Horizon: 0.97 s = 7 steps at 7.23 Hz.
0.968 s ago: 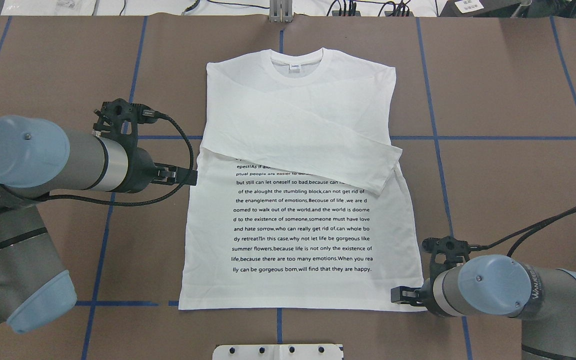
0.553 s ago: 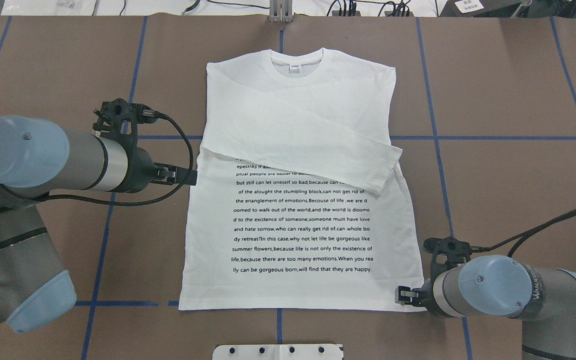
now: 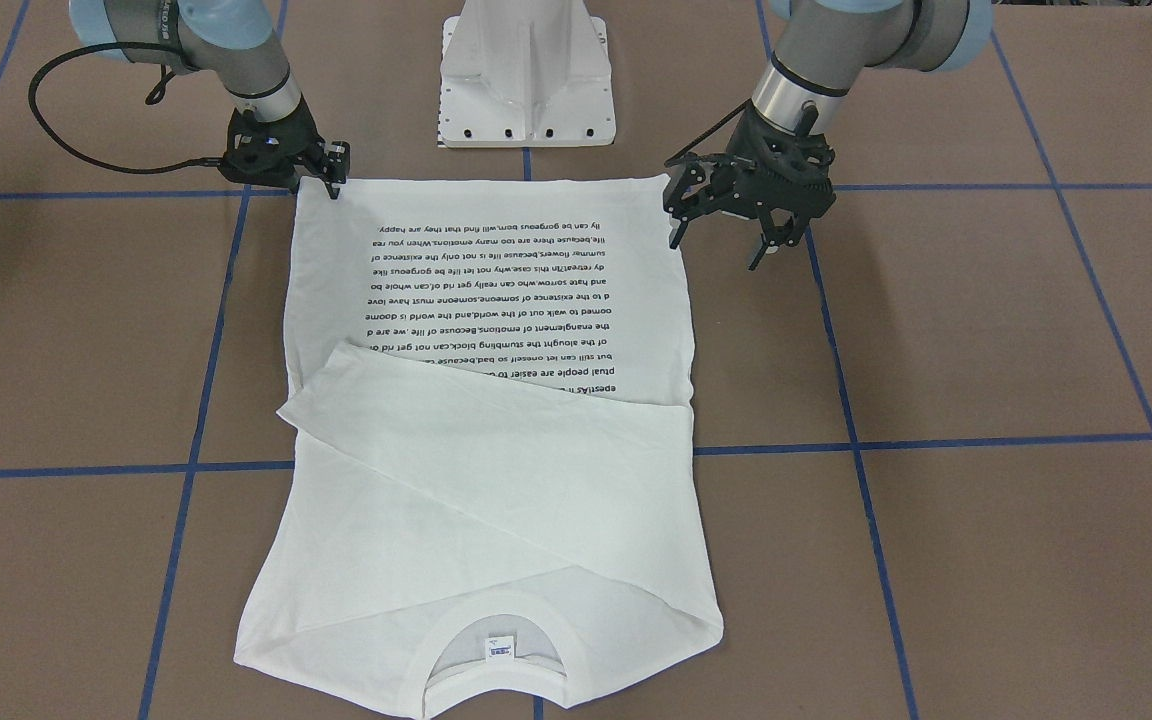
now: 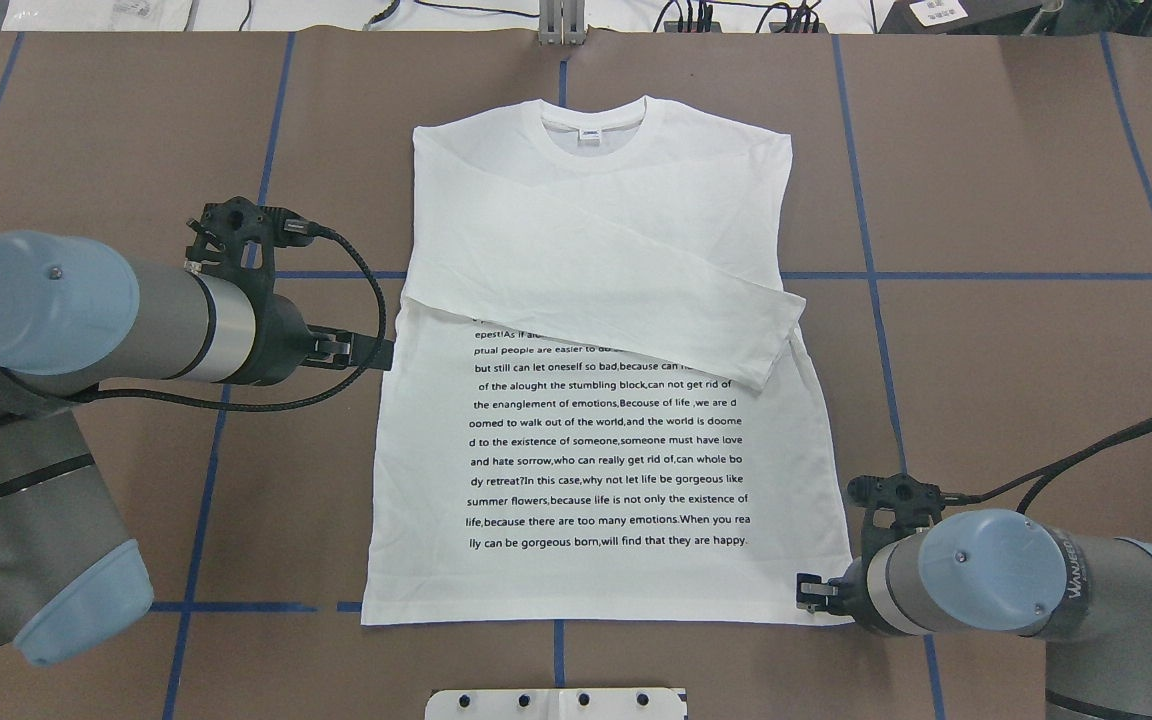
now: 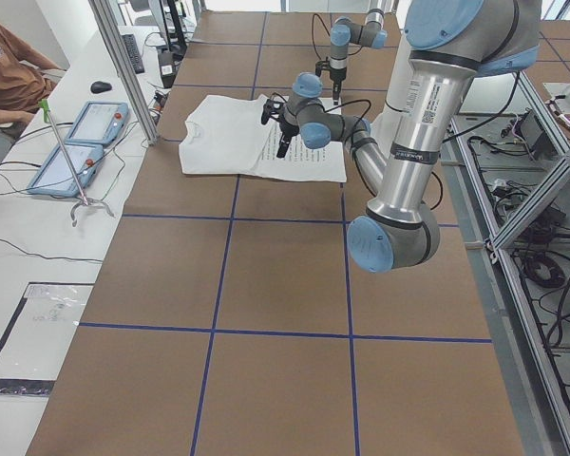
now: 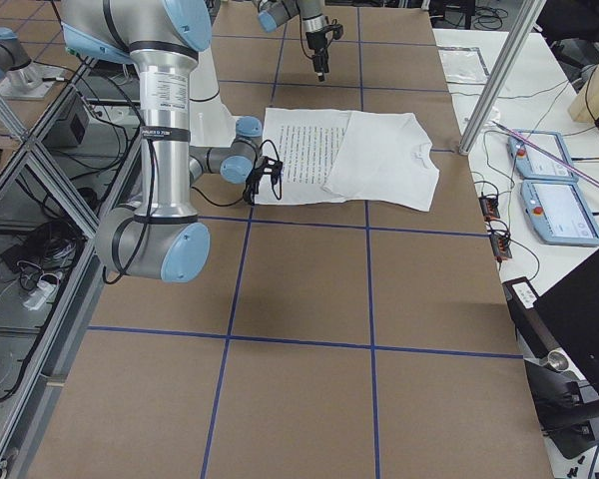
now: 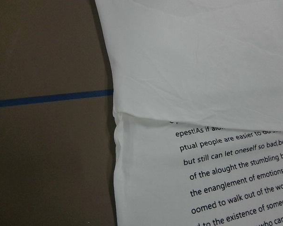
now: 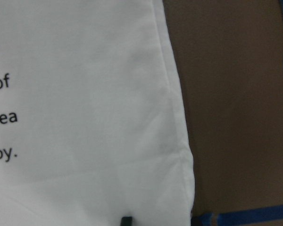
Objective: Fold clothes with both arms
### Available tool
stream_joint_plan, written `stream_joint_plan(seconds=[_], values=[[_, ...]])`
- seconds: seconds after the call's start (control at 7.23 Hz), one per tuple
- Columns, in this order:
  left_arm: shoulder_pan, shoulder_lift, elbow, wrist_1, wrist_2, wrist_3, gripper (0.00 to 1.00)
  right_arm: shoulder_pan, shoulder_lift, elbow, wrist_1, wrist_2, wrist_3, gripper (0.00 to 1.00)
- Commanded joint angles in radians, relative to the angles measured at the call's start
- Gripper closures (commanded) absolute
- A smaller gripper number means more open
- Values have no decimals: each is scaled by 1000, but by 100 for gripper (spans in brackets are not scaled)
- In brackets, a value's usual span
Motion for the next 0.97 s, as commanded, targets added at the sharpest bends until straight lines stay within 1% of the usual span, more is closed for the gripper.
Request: stream_joint_plan(seconds=[0.0,0.28,0.41,0.55,0.69,0.83], values=[[0,0,5,1,1,1,0,-1,4,19,-24,2,1,72],[0,1,9,-1,1,1,0,-1,13,21,-26,2,1,75],[0,1,22,-1,-1,-6,0,-1,16,34,-24,3,1,84],[1,4,37,-1,-9,-19,0,-2,29,57,-24,2,1,97],[15,37,40,9,-45,-79,0,8,41,62,-23,-10,1,100],[21,59,26,7,-62,-160,0,24,65,61,-23,-14,1,100]])
